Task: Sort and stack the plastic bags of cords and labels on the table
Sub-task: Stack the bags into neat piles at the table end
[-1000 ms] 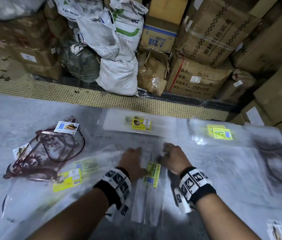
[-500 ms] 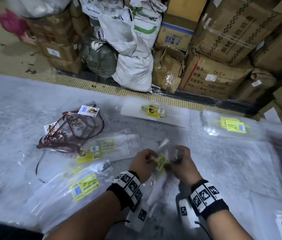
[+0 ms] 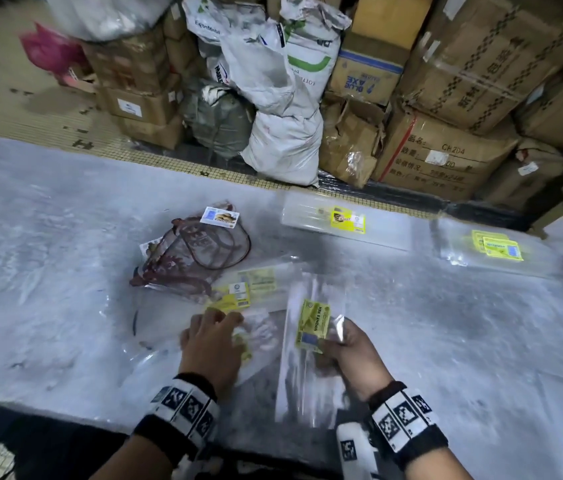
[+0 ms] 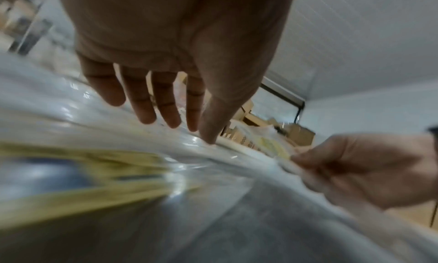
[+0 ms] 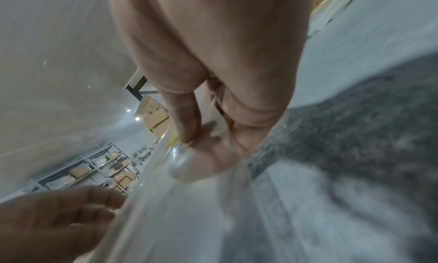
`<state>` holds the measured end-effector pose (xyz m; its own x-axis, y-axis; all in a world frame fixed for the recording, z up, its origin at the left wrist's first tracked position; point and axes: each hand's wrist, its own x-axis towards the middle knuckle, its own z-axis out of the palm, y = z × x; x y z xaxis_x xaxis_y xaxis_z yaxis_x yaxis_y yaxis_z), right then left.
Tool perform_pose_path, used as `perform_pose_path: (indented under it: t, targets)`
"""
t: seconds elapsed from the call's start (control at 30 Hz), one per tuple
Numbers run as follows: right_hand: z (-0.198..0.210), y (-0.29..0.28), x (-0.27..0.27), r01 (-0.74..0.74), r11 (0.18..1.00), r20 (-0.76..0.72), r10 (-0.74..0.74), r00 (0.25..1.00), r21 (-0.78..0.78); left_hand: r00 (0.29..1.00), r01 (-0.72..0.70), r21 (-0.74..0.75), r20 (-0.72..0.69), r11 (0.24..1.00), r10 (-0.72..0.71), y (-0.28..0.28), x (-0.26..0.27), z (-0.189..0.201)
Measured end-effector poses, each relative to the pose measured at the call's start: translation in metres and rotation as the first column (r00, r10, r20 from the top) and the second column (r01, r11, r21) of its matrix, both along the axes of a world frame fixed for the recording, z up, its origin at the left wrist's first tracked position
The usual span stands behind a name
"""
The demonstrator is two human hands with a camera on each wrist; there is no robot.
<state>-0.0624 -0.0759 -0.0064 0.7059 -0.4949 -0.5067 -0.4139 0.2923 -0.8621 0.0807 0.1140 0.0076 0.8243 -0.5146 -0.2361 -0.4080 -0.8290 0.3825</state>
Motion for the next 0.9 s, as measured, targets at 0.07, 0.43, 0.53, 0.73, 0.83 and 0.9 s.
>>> perform_pose_path:
  t: [0.07, 0.43, 0.53, 0.73, 0.83, 0.9]
  targets:
    - [0.001, 0.014, 0.0, 0.028, 0.999, -0.011, -0.028, 1.0, 0.027, 0.997, 0.033, 0.043, -0.07, 0.999, -0.03, 0.022, 0.006, -0.006]
    - [-0.005, 0.074, -0.007, 0.284, 0.954, -0.002, -0.286, 0.958, 0.097, 0.927, -0.017, -0.289, -0.362, 0.957, -0.093, 0.03, 0.029, -0.018]
    - [-0.008, 0.081, -0.004, 0.372, 0.924, -0.018, -0.372, 0.928, 0.094, 0.88, -0.156, -0.476, -0.464, 0.866, -0.097, 0.035, 0.027, -0.016]
    - [0.005, 0.109, 0.014, 0.362, 0.917, 0.138, -0.386, 0.912, 0.169, 0.863, -0.09, -0.564, -0.456, 0.821, -0.219, 0.033, 0.018, -0.009]
    - [0.011, 0.121, 0.025, 0.328, 0.891, 0.192, -0.398, 0.897, 0.313, 0.902, -0.104, -0.542, -0.405, 0.834, -0.15, 0.025, 0.007, -0.018]
    - [0.012, 0.125, 0.028, 0.267, 0.922, 0.147, -0.316, 0.937, 0.279, 0.883, -0.174, -0.55, -0.455, 0.817, -0.118, 0.022, 0.0, -0.018]
